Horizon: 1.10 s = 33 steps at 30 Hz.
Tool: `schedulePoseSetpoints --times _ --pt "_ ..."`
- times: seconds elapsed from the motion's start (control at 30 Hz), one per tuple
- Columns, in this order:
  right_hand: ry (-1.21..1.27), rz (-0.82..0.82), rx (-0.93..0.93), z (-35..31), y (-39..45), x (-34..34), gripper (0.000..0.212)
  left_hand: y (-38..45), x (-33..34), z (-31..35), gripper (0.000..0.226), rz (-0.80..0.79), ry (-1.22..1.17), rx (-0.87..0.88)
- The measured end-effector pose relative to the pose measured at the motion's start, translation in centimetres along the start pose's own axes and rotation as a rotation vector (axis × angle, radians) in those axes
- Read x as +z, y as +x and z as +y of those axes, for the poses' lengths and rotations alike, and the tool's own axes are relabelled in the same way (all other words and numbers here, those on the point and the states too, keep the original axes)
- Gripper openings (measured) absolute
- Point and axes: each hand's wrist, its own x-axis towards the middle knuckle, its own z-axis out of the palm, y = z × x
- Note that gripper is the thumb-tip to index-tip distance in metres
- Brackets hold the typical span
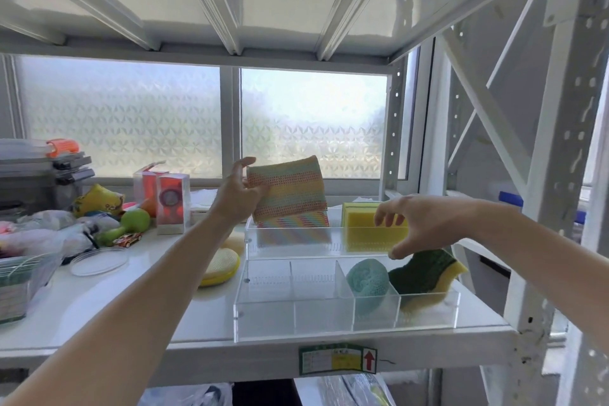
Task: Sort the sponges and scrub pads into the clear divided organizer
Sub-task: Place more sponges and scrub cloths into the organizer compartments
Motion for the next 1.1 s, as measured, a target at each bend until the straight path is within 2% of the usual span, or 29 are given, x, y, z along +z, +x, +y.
schedulePoseSetpoints --times 0.07,0.23,0.4,0.47,0.6,0.77,0.93,1.1 --pt "-0.002 0.002 -0.001 0.2 0.0 0.1 0.058 0.3 0.6 -0.3 0.051 -0.049 0.043 0.054" --pt "0.010 0.003 -0.007 0.6 -0.1 0.5 0.059 0.8 1.6 -1.1 0.032 -0.121 0.334 0.120" --pt "0.010 -0.013 -0.027 0.5 0.1 1.2 0.060 0.5 1.6 -2.1 0.032 -0.182 0.512 0.113" --pt "0.010 -0.014 -0.033 0.3 0.1 1.3 0.060 0.2 1.5 -2.4 0.032 -0.169 0.537 0.120" --pt "0.015 -0.007 -0.060 -0.6 0.3 0.9 0.059 0.0 0.1 -2.3 0.037 -0.043 0.554 0.105" --pt "-0.008 0.042 -0.099 -2.6 1.1 0.2 0.056 -0.6 -4.0 -2.6 0.063 0.010 0.631 -0.055" --pt "0.014 0.057 -0.175 -6.3 3.1 -0.4 0.055 -2.5 -7.9 -3.6 0.090 -0.113 0.710 -0.270" --pt "0.020 0.081 -0.252 -11.1 6.3 -1.2 0.054 -4.4 -11.2 -4.1 0.083 -0.227 0.867 -0.419"
